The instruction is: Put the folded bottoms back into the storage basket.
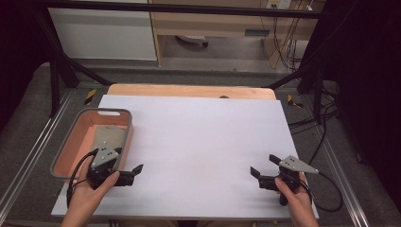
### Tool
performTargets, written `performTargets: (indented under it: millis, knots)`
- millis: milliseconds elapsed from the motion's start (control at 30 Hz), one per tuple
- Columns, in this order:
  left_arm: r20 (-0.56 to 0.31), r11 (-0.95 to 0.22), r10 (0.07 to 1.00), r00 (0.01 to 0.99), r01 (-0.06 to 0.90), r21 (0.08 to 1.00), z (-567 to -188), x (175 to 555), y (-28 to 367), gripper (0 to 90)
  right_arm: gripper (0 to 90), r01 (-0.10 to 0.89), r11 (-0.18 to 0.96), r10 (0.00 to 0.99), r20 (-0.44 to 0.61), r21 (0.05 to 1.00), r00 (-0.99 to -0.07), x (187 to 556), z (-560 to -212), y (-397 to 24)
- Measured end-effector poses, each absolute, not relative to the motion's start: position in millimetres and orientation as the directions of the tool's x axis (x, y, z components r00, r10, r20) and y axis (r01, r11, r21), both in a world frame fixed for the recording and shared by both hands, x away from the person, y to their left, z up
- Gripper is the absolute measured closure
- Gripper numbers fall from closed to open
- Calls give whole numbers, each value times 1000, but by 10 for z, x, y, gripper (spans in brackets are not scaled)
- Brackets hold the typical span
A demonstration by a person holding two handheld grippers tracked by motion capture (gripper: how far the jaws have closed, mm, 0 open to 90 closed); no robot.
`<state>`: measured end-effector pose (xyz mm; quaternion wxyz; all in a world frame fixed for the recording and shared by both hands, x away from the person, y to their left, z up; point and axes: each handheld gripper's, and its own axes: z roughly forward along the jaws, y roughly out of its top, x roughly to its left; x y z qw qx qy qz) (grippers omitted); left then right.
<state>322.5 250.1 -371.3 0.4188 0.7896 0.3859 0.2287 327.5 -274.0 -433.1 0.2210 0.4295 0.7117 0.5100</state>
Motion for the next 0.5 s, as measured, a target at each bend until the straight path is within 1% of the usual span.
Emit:
performTargets:
  millis: [233, 333, 500]
  knots:
    - [38, -353, 798, 602, 416, 838, -3720, 3205, 2494, 61, 58, 388, 132, 819, 120, 912, -561, 3253, -4358, -2665]
    - [38, -356, 795, 605, 415, 837, -3722, 3201, 2487, 61, 58, 394, 126, 809, 136, 911, -573, 3258, -4375, -2628]
    - [42, -365, 790, 611, 415, 833, -3734, 3202, 2469, 61, 58, 398, 156, 800, 120, 904, -587, 3276, -4400, -2551]
